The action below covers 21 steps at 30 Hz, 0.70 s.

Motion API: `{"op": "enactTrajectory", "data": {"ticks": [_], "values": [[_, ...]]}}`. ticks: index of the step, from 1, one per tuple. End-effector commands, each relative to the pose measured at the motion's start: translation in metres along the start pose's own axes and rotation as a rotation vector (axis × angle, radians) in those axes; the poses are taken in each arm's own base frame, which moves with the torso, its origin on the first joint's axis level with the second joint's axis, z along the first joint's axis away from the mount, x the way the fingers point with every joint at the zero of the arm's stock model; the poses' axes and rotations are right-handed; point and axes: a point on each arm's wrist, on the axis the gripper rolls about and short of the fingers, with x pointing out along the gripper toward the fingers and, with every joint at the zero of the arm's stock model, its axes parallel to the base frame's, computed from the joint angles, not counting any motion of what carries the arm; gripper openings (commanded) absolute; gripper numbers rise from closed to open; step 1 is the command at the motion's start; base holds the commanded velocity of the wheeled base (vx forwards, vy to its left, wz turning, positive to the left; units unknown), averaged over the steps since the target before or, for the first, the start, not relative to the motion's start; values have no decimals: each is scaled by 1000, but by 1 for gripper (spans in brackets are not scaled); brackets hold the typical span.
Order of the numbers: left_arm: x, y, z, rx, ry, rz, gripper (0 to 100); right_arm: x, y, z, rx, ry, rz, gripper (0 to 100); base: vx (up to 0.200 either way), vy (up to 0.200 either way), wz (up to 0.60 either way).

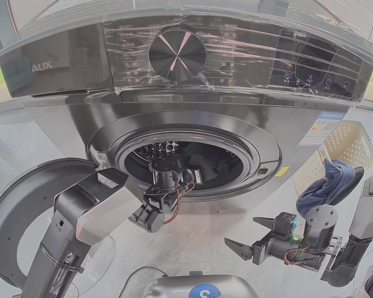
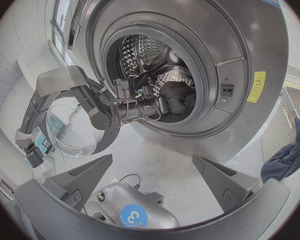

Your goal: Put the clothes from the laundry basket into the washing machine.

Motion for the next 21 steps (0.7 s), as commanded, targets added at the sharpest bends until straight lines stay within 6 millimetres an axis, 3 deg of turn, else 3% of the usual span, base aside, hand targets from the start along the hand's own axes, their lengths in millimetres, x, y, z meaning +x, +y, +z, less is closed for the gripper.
{"op": "enactTrajectory", "data": {"ticks": [1, 2, 6, 13, 14, 18, 21], "values": [[18, 3, 1, -14, -70, 19, 0, 1, 0, -1, -1, 1, 1, 100, 0, 0, 0], [32, 9, 11, -41, -164, 62, 0, 2, 0, -2, 2, 4, 1, 100, 0, 0, 0], [46, 19, 30, -60, -275, 103, 0, 4, 0, -4, 5, 14, 2, 100, 0, 0, 0], [48, 24, 40, -62, -305, 118, 0, 5, 2, -5, 3, 16, 6, 100, 0, 0, 0], [48, 24, 40, -62, -303, 118, 100, 5, 2, -5, 3, 16, 8, 100, 0, 0, 0], [46, 20, 40, -73, -298, 110, 100, 5, 1, -5, 3, 16, 6, 100, 0, 0, 0], [37, 15, 51, -79, -279, 111, 100, 4, 1, -5, 5, 18, 6, 100, 0, 0, 0]]}}
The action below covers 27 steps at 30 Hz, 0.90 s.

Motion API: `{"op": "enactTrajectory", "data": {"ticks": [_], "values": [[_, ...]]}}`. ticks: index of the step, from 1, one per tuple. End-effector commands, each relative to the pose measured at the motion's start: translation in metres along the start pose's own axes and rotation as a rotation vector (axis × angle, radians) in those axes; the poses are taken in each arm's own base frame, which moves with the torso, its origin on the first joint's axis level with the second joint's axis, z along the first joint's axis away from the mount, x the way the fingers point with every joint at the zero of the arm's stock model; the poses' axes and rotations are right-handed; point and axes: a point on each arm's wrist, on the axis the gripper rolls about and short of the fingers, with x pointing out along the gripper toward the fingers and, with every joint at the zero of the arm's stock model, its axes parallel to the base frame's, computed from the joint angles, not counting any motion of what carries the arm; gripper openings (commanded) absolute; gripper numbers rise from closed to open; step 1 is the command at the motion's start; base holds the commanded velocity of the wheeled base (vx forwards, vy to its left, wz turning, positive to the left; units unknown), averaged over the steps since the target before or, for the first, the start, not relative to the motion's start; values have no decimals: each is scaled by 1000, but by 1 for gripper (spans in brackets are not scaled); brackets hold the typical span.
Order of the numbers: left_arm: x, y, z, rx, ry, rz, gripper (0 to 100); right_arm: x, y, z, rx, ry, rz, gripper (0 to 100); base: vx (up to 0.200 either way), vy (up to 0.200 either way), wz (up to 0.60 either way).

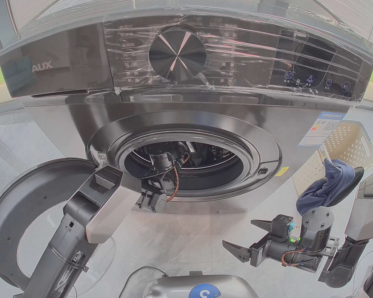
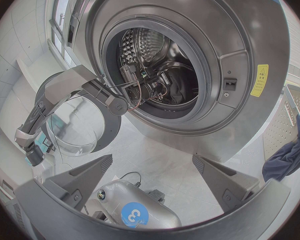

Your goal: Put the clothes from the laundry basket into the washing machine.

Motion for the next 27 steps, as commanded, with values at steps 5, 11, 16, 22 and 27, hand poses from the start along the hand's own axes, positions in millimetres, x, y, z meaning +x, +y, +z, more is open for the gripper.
{"op": "enactTrajectory", "data": {"ticks": [5, 11, 16, 22, 27], "values": [[-34, -24, 32, -36, 107, -13, 100, 0, 0, 0, 0, -4, 1, 100, 0, 0, 0], [-82, -50, 45, -28, 221, -69, 100, 0, 0, 0, 2, -4, 0, 100, 0, 0, 0], [-110, -59, 40, 22, 260, -111, 100, -1, 0, -1, 1, -1, -1, 100, 0, 0, 0], [-126, -56, 31, 88, 313, -138, 100, -1, 0, 0, 1, -3, 0, 100, 0, 0, 0], [-115, -53, 17, 82, 299, -151, 100, 0, 0, -1, 1, 1, 1, 100, 0, 0, 0]]}}
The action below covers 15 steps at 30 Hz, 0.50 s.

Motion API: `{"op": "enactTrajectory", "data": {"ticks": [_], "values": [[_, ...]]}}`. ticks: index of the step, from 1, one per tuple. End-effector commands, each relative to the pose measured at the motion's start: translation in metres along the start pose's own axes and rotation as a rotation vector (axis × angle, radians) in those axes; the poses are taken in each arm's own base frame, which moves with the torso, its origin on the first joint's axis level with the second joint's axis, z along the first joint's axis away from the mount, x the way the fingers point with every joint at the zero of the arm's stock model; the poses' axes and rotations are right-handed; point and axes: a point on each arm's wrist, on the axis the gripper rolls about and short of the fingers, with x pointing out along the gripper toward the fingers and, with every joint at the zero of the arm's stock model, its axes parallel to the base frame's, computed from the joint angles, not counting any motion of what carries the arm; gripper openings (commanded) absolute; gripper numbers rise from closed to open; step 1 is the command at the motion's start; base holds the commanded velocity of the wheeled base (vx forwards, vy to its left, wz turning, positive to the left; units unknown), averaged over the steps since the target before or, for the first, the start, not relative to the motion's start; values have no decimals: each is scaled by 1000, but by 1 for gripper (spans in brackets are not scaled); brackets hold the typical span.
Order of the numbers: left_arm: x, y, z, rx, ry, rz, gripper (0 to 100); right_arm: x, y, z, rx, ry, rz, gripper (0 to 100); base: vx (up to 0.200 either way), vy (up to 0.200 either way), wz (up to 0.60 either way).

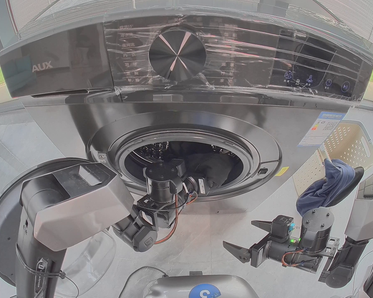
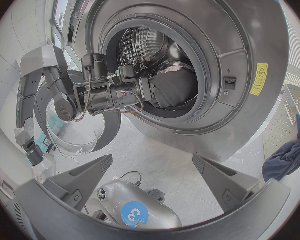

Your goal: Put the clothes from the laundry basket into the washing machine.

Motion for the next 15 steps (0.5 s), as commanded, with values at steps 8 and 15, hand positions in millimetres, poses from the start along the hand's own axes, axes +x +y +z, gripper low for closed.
{"op": "enactTrajectory", "data": {"ticks": [8, 15], "values": [[59, 26, -15, -18, -98, 47, 0, 1, 1, -2, -1, 4, 3, 100, 0, 0, 0], [96, 70, -4, -31, -204, 157, 0, 3, 0, -4, -1, 14, 1, 100, 0, 0, 0]]}}
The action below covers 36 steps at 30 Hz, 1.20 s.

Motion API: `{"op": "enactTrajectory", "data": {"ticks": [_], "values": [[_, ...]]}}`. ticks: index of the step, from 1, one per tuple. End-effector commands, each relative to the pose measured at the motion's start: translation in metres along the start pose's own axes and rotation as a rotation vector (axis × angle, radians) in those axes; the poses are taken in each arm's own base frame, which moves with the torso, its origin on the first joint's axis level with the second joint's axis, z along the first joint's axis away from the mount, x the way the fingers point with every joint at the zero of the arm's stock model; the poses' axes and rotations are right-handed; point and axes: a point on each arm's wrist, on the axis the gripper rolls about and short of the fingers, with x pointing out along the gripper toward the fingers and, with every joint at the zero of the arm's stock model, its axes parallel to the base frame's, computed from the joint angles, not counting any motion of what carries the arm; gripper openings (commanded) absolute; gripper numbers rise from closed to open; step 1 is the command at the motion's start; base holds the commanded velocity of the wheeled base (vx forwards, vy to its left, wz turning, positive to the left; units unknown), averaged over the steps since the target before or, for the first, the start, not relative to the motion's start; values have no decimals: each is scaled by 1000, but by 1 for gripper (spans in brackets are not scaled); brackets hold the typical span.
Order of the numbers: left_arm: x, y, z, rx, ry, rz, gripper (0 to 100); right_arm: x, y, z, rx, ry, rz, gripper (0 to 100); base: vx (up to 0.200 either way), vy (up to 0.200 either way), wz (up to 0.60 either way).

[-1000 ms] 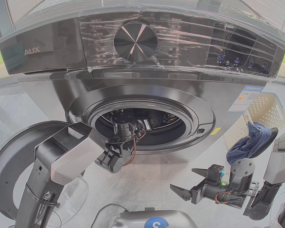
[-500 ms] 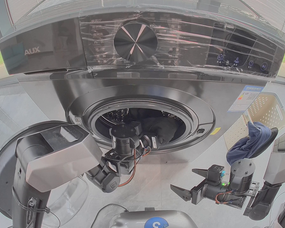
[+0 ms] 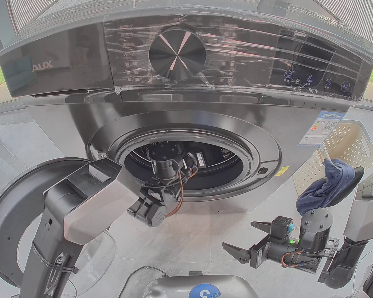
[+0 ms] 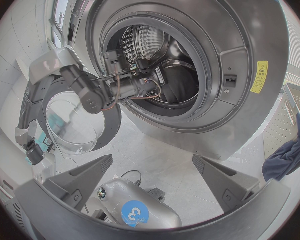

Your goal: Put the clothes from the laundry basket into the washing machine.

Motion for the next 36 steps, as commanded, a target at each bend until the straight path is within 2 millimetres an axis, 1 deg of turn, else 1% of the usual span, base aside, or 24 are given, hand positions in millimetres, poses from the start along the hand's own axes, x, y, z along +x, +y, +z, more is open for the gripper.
{"op": "enactTrajectory", "data": {"ticks": [1, 2, 3, 4, 7, 12, 14, 15, 18, 20, 22, 23, 24, 25, 26, 28, 30, 32, 33, 34, 36], "values": [[35, 50, -21, 6, -44, 117, 0, 2, 0, -2, -1, 6, 1, 100, 0, 0, 0], [39, 53, -18, 6, -53, 124, 0, 2, 1, -3, -3, 7, 5, 100, 0, 0, 0], [39, 53, -18, 6, -53, 124, 0, 2, 1, -3, -3, 7, 5, 100, 0, 0, 0], [44, 54, -16, 5, -66, 124, 0, 3, 2, -4, -3, 12, 6, 100, 0, 0, 0], [50, 52, -16, 2, -101, 124, 0, 4, 1, -4, -3, 13, 6, 100, 0, 0, 0], [52, 40, -16, -3, -131, 124, 0, 3, 1, -5, -3, 18, 5, 100, 0, 0, 0], [51, 39, -17, -2, -125, 124, 0, 3, 1, -5, -3, 18, 5, 100, 0, 0, 0], [50, 39, -18, -1, -120, 125, 100, 3, 1, -5, -3, 18, 5, 100, 0, 0, 0], [48, 40, -17, -3, -112, 127, 100, 3, 1, -5, -3, 18, 5, 100, 0, 0, 0], [41, 39, -12, -1, -96, 132, 100, 3, 1, -5, -2, 16, 5, 100, 0, 0, 0], [27, 35, -3, -2, -54, 130, 100, 3, 1, -5, -2, 16, 5, 100, 0, 0, 0], [21, 29, 4, -2, -41, 122, 100, 3, 1, -4, -2, 15, 5, 100, 0, 0, 0], [19, 27, 5, -2, -36, 119, 100, 3, 1, -5, -2, 16, 5, 100, 0, 0, 0], [9, 20, 10, -5, -19, 106, 100, 3, 1, -5, -2, 16, 5, 100, 0, 0, 0], [6, 18, 12, -5, -14, 101, 100, 3, 1, -5, -2, 16, 5, 100, 0, 0, 0], [-9, 8, 19, -2, 15, 71, 100, 3, 1, -5, -2, 16, 4, 100, 0, 0, 0], [-20, 7, 20, 11, 55, 58, 100, 3, 1, -5, -2, 16, 4, 100, 0, 0, 0], [-30, 7, 18, 23, 94, 57, 100, 2, 1, -4, -2, 14, 4, 100, 0, 0, 0], [-30, 6, 17, 23, 98, 55, 100, 2, 1, -4, -2, 14, 4, 100, 0, 0, 0], [-37, 5, 14, 39, 129, 47, 100, 2, 2, -4, -2, 11, 4, 100, 0, 0, 0], [-45, 3, 12, 51, 156, 31, 100, 2, 2, -3, -2, 10, 6, 100, 0, 0, 0]]}}
